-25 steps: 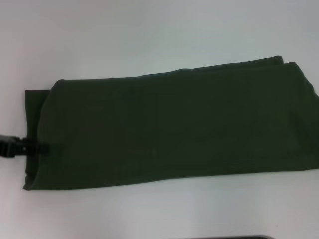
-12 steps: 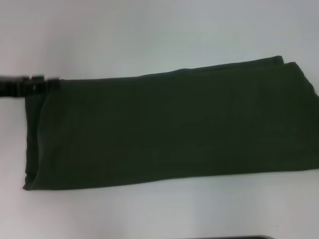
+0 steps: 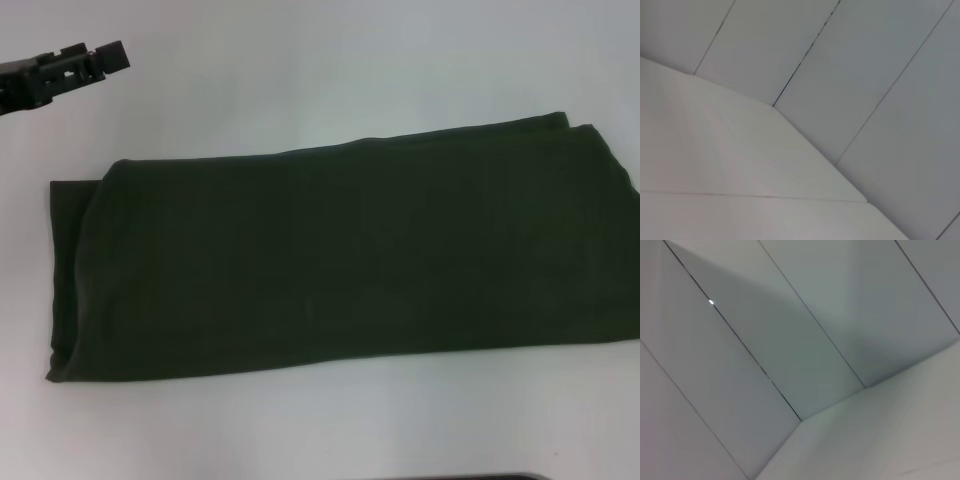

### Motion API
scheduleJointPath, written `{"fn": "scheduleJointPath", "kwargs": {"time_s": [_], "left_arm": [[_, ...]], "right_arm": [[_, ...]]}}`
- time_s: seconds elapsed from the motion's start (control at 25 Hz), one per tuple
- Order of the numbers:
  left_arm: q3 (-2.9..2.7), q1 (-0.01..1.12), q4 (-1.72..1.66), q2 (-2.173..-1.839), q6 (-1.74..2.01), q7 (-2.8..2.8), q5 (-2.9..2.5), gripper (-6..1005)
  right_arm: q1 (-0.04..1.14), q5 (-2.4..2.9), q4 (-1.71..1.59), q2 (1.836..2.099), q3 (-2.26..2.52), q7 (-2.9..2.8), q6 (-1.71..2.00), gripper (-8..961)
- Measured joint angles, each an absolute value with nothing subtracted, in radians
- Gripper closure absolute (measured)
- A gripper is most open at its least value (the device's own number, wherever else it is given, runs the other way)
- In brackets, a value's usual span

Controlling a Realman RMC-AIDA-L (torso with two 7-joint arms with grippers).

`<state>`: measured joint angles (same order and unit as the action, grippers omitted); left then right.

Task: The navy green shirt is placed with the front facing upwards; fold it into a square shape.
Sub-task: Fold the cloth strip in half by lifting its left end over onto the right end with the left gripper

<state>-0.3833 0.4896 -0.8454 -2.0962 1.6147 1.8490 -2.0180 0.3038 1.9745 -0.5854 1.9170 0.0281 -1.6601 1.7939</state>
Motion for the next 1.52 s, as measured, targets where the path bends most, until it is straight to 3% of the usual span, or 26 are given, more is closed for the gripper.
{"fn": "scheduleJointPath", "kwargs": {"time_s": [0.08,0.28,0.64,1.0,1.52], "left_arm": [[-0.384,0.489,-0.838,-2.097,1.613,1.845,-2.014,243],[-0.383,0.485,-0.825,-2.107,1.584,1.819,-1.998,94],[-0.393,0.467,-0.824,-2.126,1.500,1.786,-1.997,95],[-0.392,0.462,-0.839,-2.105,1.512,1.908,-2.187,96],[-0.378,0.450,-0.861,-2.103,1.446,1.974,-2.349,97]], "right_arm": [[0.304,1.963,-0.586,1.918,0.028,-1.645,1.798,92],[0.308,1.962,-0.588,1.927,0.031,-1.590,1.796,47],[0.324,1.967,-0.592,1.967,0.043,-1.485,1.771,47],[0.361,1.968,-0.584,1.999,0.052,-1.491,1.711,53],[0.398,1.967,-0.582,2.006,0.090,-1.490,1.644,54]]}}
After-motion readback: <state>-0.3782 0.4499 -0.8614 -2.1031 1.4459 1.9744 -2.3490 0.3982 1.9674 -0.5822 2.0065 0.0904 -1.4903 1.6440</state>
